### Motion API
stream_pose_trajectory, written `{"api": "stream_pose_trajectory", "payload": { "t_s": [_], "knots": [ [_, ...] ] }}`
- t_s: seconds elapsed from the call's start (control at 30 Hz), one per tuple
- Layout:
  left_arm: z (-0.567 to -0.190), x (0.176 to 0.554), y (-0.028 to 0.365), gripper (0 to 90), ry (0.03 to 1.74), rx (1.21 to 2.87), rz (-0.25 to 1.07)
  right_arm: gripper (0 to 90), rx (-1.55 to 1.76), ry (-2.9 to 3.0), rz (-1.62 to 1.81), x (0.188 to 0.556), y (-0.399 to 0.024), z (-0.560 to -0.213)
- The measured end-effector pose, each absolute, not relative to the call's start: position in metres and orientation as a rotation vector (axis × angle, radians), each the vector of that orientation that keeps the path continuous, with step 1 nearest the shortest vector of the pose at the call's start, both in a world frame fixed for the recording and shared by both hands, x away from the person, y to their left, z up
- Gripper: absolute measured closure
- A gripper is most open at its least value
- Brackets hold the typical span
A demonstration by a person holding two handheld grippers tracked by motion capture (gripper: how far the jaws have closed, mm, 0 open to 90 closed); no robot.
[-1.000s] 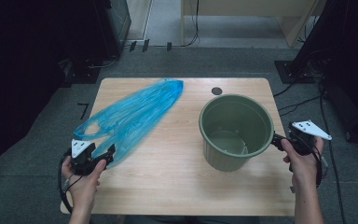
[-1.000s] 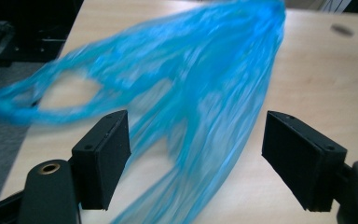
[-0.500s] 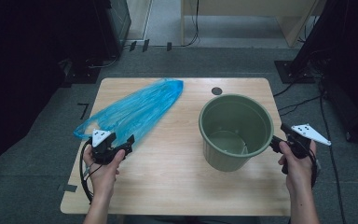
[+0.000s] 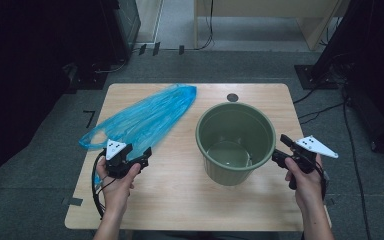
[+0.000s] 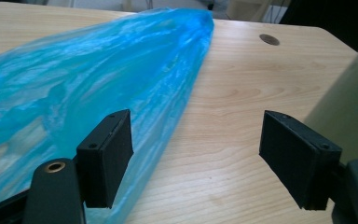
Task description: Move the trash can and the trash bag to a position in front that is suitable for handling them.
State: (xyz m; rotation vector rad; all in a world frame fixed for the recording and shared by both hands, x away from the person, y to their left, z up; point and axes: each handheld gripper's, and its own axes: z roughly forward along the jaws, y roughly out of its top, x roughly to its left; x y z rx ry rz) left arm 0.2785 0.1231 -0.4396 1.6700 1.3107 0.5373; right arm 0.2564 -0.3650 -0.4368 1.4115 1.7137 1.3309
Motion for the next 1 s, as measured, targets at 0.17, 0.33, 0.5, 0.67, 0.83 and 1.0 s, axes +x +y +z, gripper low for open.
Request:
{"api": "stream_pose_trajectory", "payload": {
  "t_s": [0.17,0.33,0.5,0.67,0.83,1.0],
  "knots": [
    [-0.444,0.278,0.112,25.2,1.289,1.685,0.517,37.5,1.373,1.758,1.339,0.255,-0.347,-0.435],
    [-0.444,0.278,0.101,25.8,1.252,1.693,0.506,37.5,1.360,1.775,1.340,0.252,-0.330,-0.433],
    [-0.444,0.277,0.093,26.9,1.219,1.686,0.489,37.1,1.340,1.790,1.340,0.250,-0.314,-0.432],
    [-0.444,0.281,0.089,28.9,1.218,1.645,0.486,30.6,1.395,1.742,1.349,0.252,-0.305,-0.437],
    [-0.446,0.288,0.079,40.1,1.179,1.637,0.469,34.2,1.413,1.697,1.318,0.259,-0.299,-0.448],
    [-0.445,0.280,0.062,58.6,1.122,1.670,0.489,54.7,1.354,1.682,1.352,0.252,-0.285,-0.450]
  ]
}}
